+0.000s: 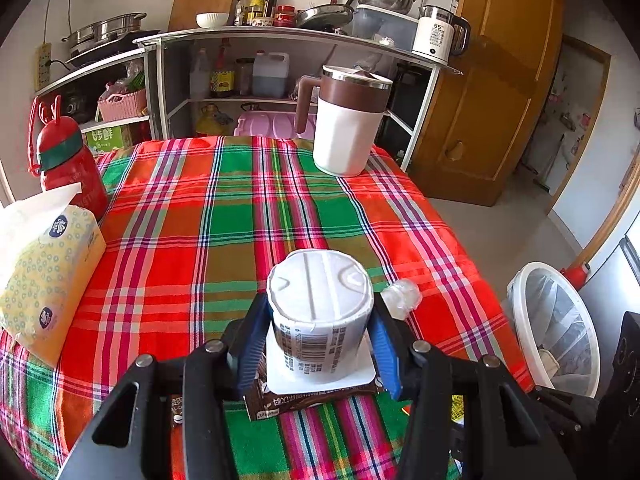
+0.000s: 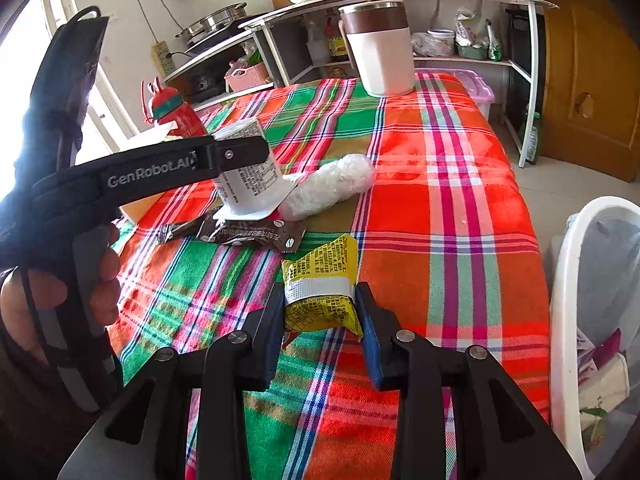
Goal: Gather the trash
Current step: 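Grasp the white paper cup on its saucer with left gripper while right grasps the yellow snack bag, then carry the paper cup and yellow bag over the bin and open both grippers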
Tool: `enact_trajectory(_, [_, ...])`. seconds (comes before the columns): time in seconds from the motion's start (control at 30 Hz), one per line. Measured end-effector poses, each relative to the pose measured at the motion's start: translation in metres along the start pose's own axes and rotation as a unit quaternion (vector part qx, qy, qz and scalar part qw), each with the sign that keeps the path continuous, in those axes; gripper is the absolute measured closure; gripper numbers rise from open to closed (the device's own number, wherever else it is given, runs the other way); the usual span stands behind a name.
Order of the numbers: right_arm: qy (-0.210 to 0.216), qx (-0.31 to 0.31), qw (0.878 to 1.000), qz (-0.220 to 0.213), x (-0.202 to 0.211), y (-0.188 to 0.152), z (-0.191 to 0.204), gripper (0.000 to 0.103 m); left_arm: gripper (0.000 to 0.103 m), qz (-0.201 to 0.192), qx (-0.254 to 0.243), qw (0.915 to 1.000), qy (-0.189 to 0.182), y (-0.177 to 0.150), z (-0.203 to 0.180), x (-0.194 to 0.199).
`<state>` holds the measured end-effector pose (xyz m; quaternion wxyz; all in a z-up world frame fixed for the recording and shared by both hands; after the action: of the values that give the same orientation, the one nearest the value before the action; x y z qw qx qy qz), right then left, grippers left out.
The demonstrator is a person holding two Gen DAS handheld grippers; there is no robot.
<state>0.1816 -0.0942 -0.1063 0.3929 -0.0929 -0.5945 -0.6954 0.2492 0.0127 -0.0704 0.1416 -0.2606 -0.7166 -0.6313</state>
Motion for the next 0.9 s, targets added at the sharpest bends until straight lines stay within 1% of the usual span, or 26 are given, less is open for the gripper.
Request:
enact_trajectory(0.37, [-0.015,-0.027,0.999,-0.031,0.031,0.003,-0.015,0.068,0.052,-0.014,-0.015,0.9995,-0.024,0.0,-0.031,0.028])
enact_trajectory(0.53, [-0.026,-0.039,0.998,-0.046,0.047,0.004,-0.027,0.068,0.052,-0.022,-0.024,0.9987,-0.039,-0.002,-0.052,0.039])
enact_trajectory(0.9, [-0.058,-0.067,0.994,-0.071,0.083,0.004,-0.066,0.068,0.052,-0.025,-0.048,0.9955,-0.078,-0.007,-0.107,0.049])
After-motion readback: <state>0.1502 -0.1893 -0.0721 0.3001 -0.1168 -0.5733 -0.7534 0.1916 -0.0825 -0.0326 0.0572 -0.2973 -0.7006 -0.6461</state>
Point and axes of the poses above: each gripper's, at about its wrist camera, not at the fingertips, and x roughly against the way its jaws point, z to its left, y to its top, the point moved 10 cm from there along -x, roughly the way its jaws point, and after that the axes turned 12 degrees about -z, right-handed, at the moved point
